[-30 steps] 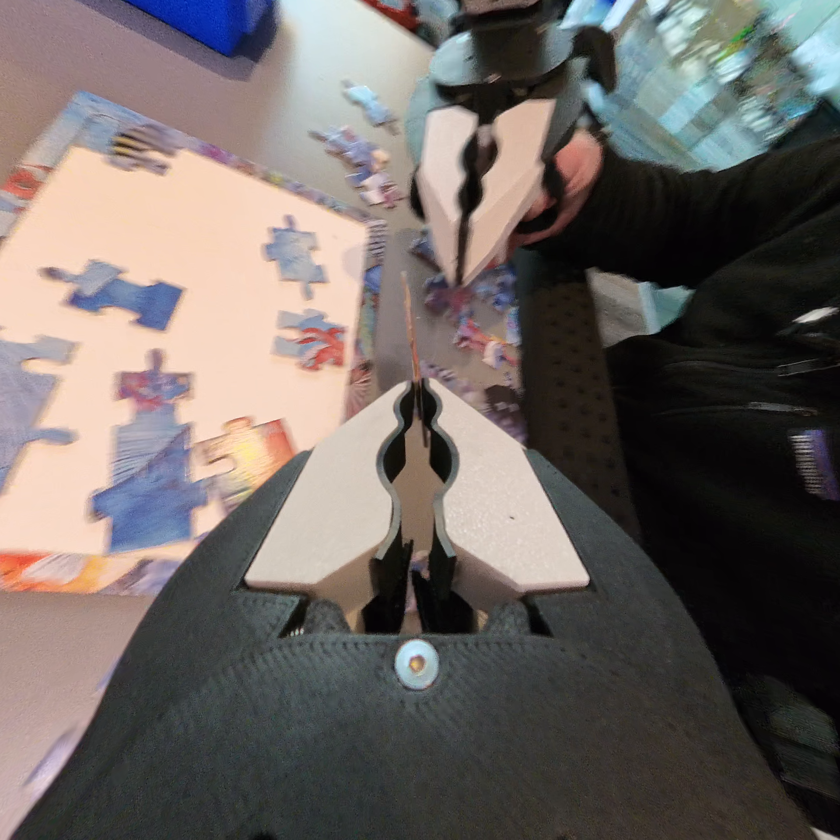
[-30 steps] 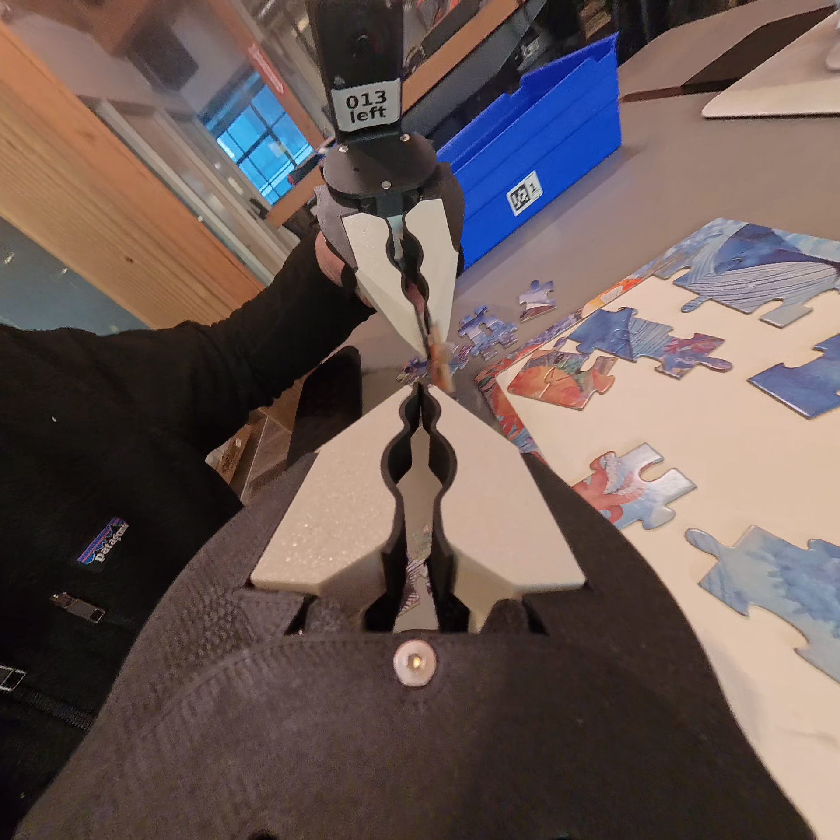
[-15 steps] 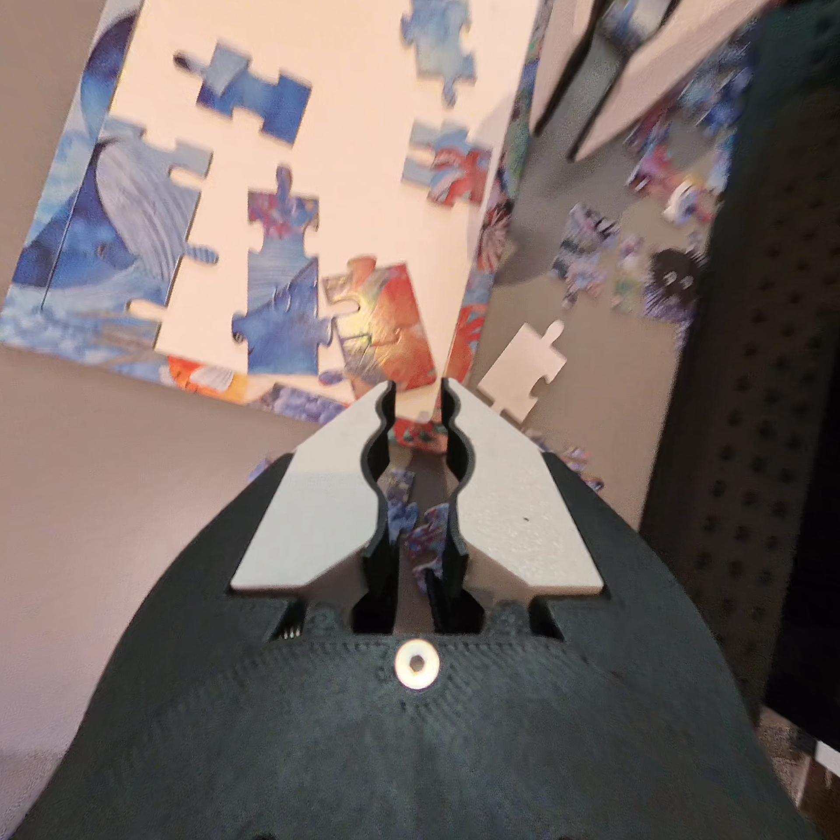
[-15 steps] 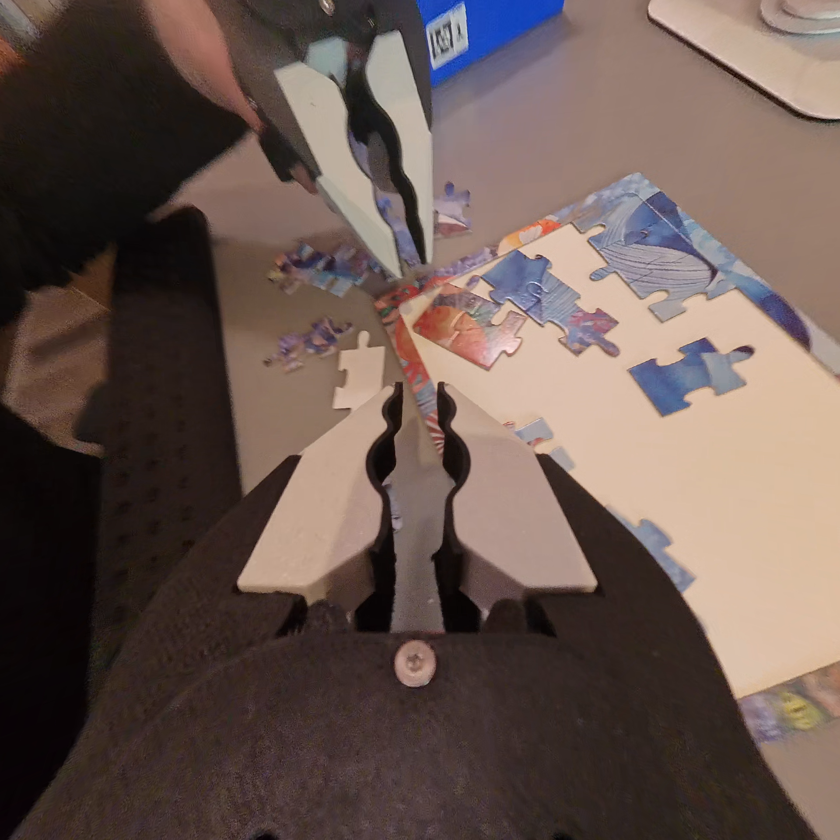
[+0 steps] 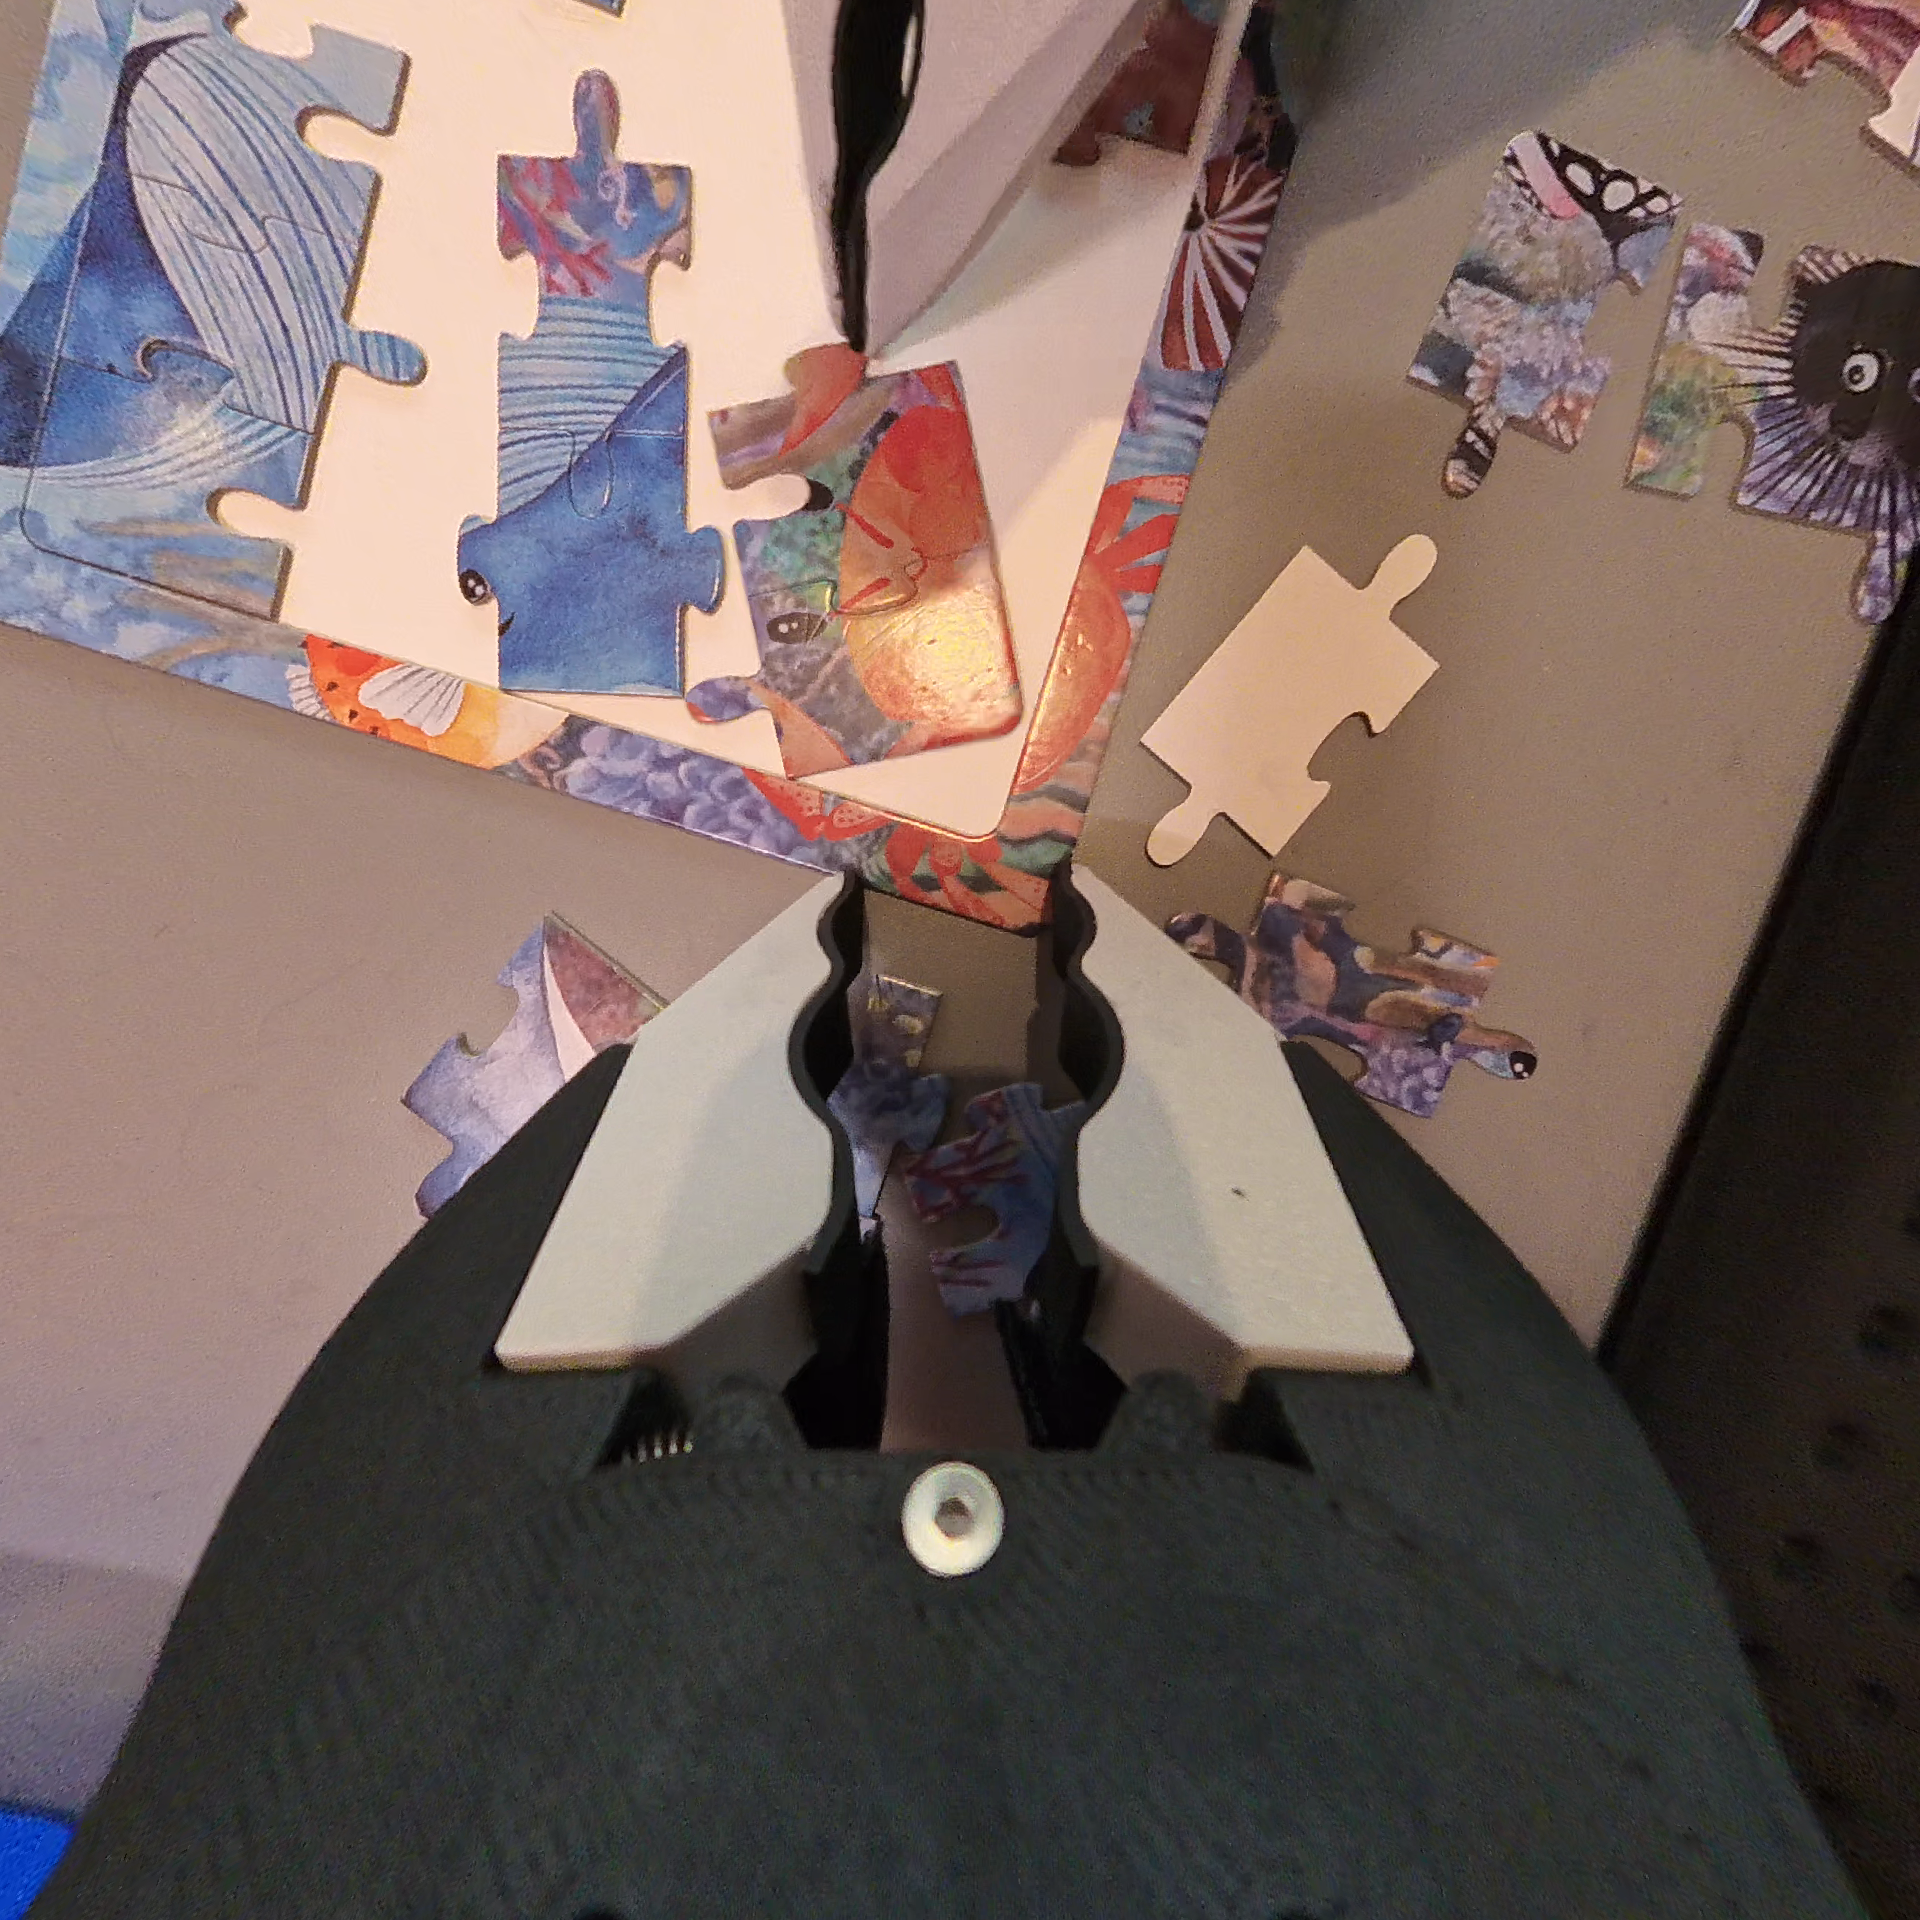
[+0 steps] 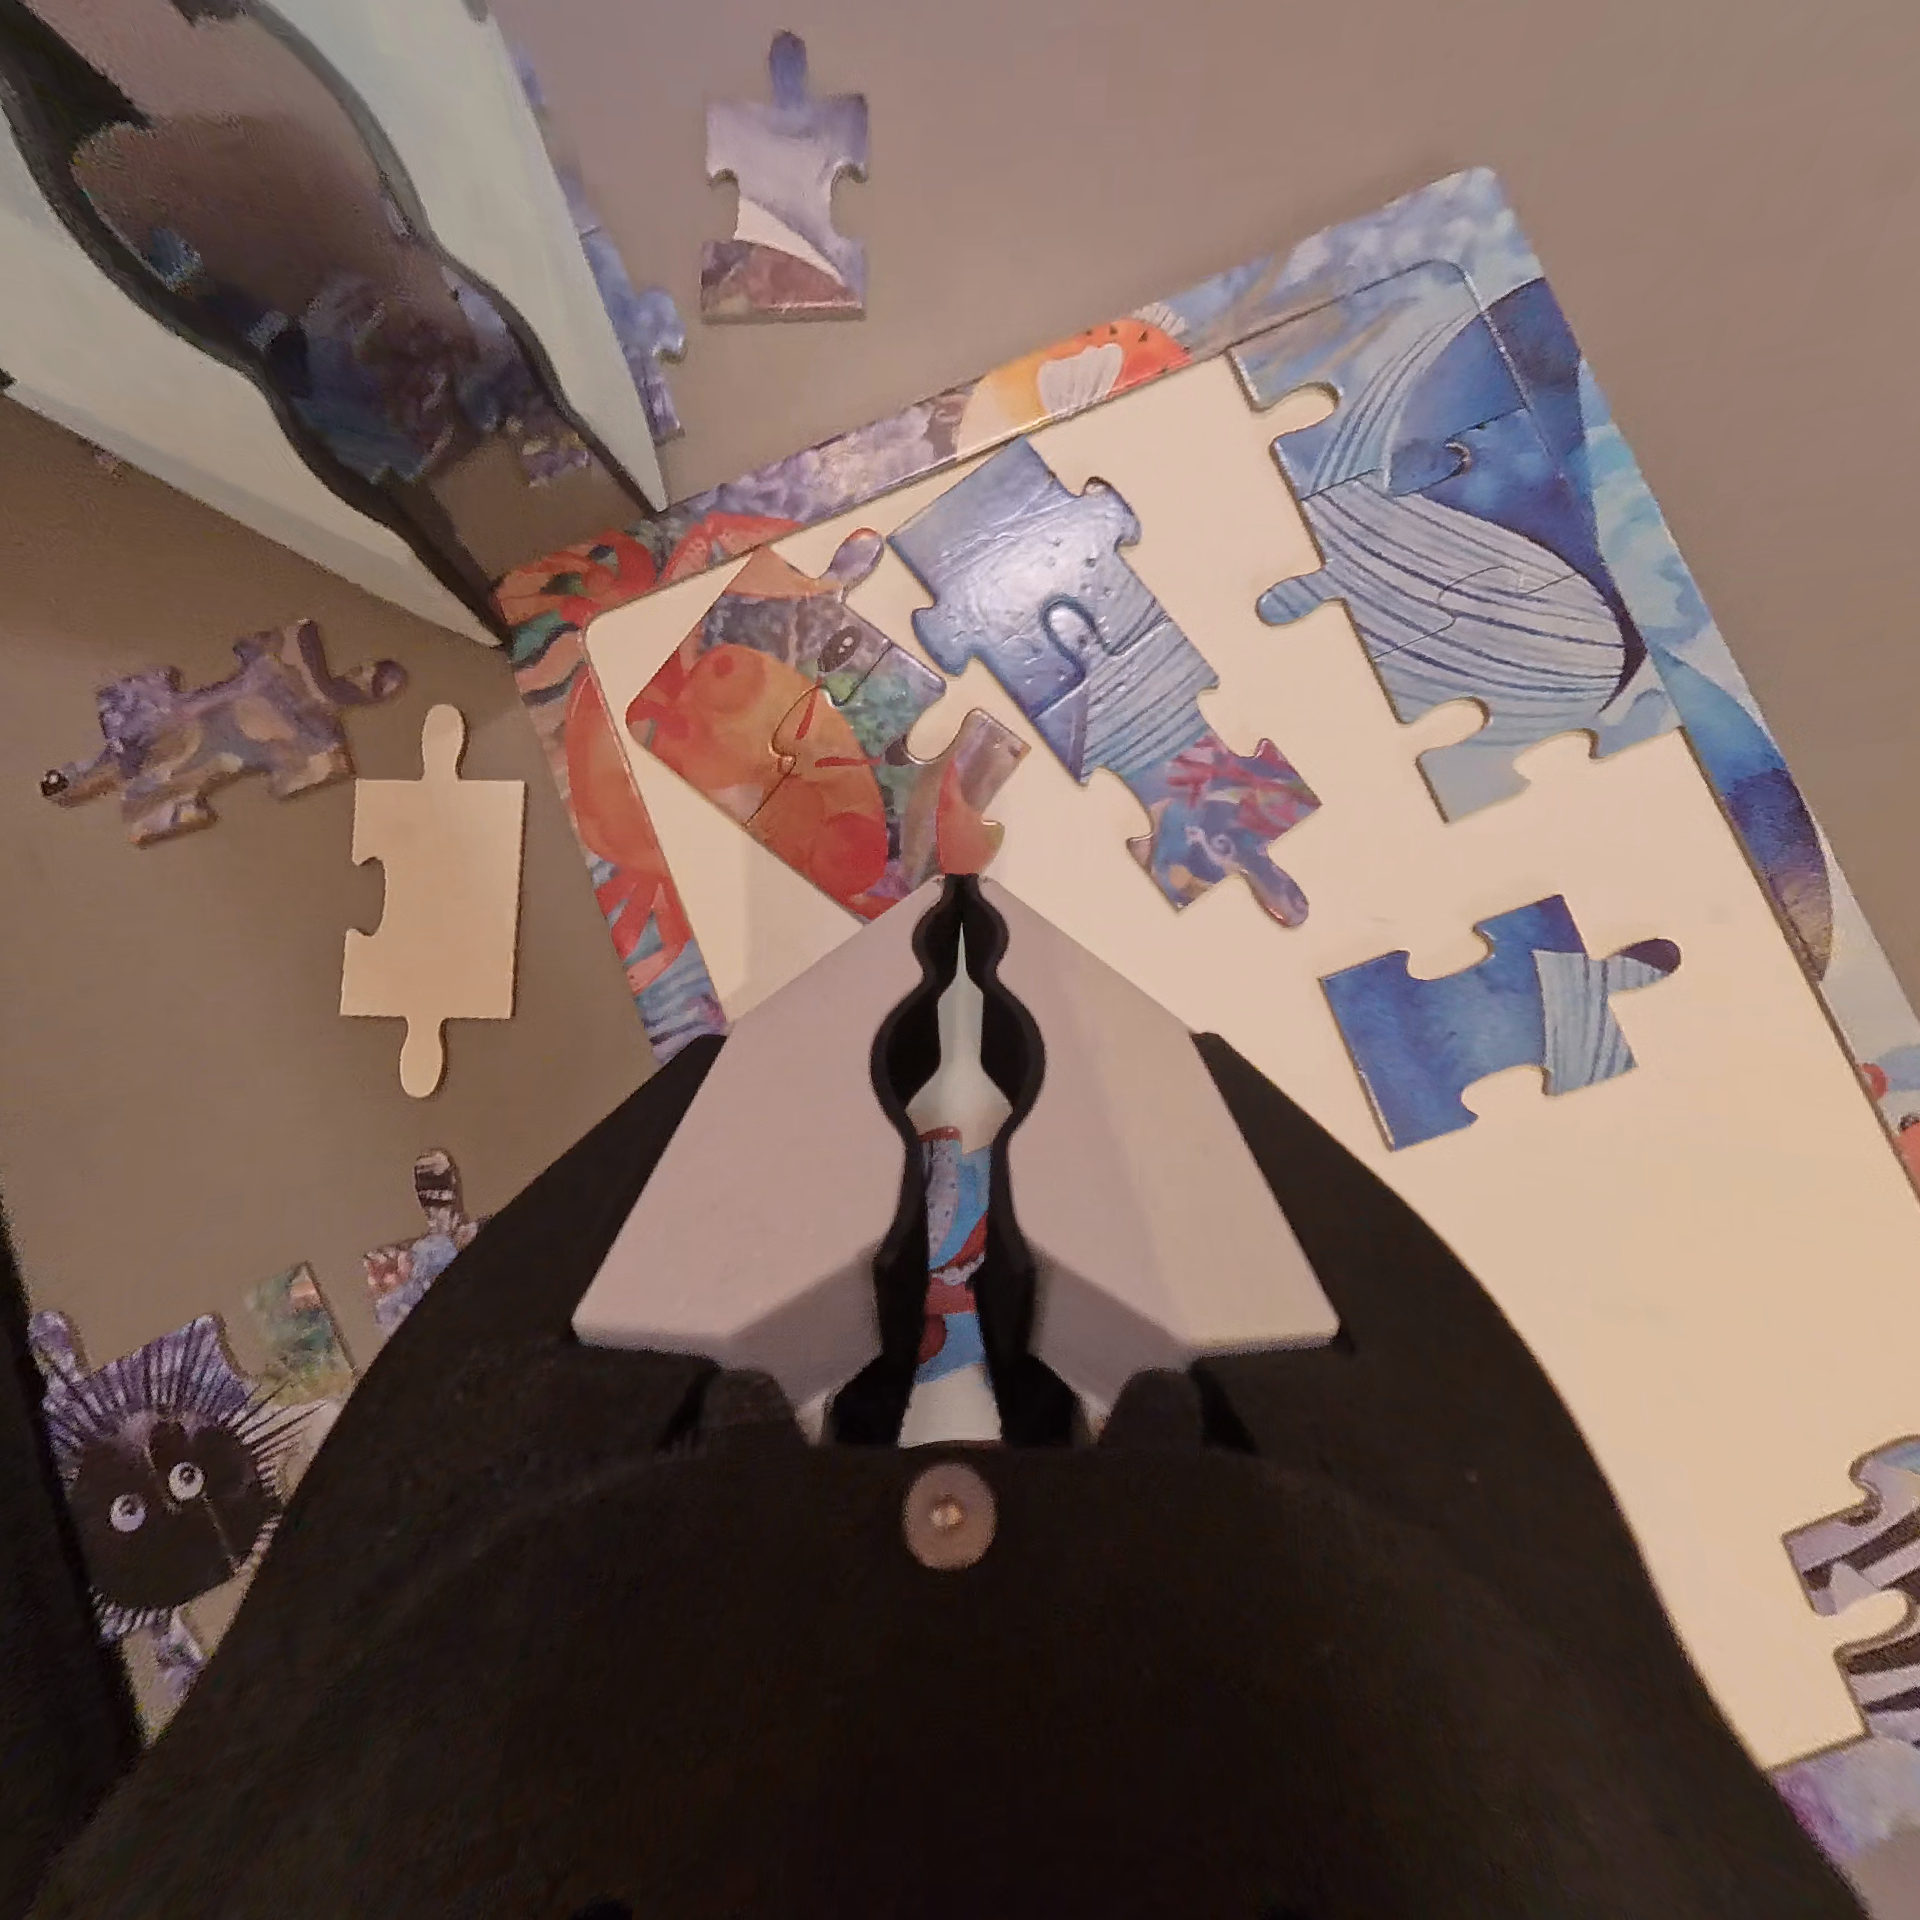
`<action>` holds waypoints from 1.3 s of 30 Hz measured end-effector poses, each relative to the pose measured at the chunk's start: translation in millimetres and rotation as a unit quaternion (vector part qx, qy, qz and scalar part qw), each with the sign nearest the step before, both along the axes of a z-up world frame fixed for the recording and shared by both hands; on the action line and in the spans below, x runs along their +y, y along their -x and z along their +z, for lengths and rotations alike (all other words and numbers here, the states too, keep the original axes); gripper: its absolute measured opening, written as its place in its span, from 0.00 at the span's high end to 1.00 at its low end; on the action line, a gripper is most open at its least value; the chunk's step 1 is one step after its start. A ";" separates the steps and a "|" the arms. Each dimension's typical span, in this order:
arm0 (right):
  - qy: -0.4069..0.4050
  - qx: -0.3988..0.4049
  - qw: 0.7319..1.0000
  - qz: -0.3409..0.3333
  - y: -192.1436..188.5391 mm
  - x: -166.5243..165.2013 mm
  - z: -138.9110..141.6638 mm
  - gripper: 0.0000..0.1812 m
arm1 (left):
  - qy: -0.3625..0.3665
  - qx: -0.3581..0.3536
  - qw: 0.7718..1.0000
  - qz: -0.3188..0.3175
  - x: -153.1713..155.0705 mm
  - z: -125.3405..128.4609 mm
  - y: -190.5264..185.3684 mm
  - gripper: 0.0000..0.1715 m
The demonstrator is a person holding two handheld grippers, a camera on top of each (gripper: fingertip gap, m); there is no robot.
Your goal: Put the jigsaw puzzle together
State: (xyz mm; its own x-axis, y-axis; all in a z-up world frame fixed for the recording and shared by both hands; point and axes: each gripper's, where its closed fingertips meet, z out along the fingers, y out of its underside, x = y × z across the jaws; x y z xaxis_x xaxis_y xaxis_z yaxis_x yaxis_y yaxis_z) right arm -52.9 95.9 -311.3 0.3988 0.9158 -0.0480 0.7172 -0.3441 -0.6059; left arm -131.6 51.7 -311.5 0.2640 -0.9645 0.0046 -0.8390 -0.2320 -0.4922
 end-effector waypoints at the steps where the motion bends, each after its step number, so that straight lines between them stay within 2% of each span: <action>1: 0.006 -0.004 1.000 0.004 0.2 -3.4 0.0 1.00 | -0.001 -0.003 1.000 0.000 0.1 0.0 0.0 0.80; 5: 0.059 0.019 0.997 0.043 11.9 -30.9 1.8 1.00 | 0.001 -0.020 1.000 0.004 0.7 0.1 -3.1 0.80; 8: 0.051 0.006 0.997 0.058 15.8 -38.8 0.6 1.00 | -0.001 -0.015 1.000 0.003 0.8 0.1 -3.4 0.80; 12: -0.012 0.015 1.000 0.010 0.1 -3.1 21.8 1.00 | 0.000 -0.017 1.000 0.005 0.9 0.2 -3.5 0.80; 17: -0.020 -0.016 1.000 0.009 -7.6 20.8 2.7 1.00 | 0.000 -0.016 1.000 0.006 1.3 0.2 -4.1 0.80; 22: -0.018 -0.009 0.999 0.047 -0.7 9.2 -0.7 1.00 | 0.001 -0.021 1.000 0.008 1.4 0.4 -4.1 0.80; 34: 0.004 -0.041 0.995 0.090 -13.1 -16.0 -0.7 1.00 | -0.002 -0.030 1.000 0.008 1.3 0.7 -6.1 0.82; 39: -0.012 -0.022 0.997 0.080 -10.0 -0.6 4.8 1.00 | -0.003 -0.032 0.999 0.010 1.5 0.8 -7.2 0.83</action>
